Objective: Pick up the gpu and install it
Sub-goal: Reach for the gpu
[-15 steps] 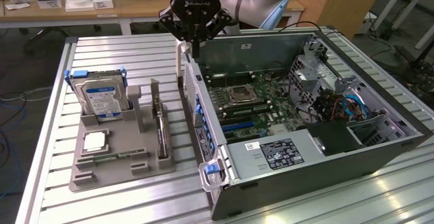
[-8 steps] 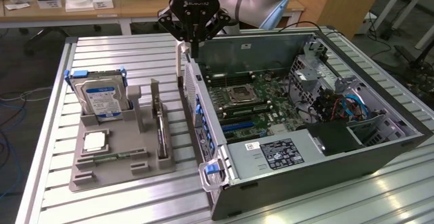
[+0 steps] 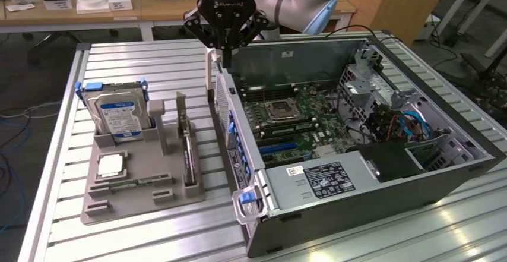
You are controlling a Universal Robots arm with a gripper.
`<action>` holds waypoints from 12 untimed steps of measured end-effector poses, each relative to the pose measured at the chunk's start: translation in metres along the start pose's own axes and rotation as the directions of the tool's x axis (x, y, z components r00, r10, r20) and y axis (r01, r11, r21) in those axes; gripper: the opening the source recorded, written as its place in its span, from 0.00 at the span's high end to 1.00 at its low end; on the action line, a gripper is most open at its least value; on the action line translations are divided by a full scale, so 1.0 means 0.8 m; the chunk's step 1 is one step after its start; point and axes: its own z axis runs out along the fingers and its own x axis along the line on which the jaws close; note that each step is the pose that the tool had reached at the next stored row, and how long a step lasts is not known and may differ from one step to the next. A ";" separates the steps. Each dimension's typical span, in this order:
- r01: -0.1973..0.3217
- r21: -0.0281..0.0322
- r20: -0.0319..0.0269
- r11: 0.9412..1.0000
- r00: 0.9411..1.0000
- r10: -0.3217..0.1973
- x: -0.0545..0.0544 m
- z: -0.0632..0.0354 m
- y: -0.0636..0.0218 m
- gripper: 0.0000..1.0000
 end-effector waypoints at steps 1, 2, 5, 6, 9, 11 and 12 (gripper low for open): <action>0.000 0.000 0.000 1.000 1.000 0.000 0.000 0.000 0.000 0.89; 0.000 0.000 0.000 1.000 1.000 0.000 0.000 0.000 0.000 0.89; 0.000 0.000 0.000 1.000 1.000 0.000 0.001 0.000 0.000 0.89; 0.000 0.000 0.000 1.000 1.000 0.000 0.001 0.000 0.000 0.89; 0.000 0.000 0.000 1.000 1.000 0.000 0.001 0.000 0.000 0.89; 0.000 0.000 0.000 1.000 1.000 0.000 0.002 0.000 0.000 0.89; 0.000 0.000 0.000 1.000 1.000 0.000 0.003 0.000 0.000 0.89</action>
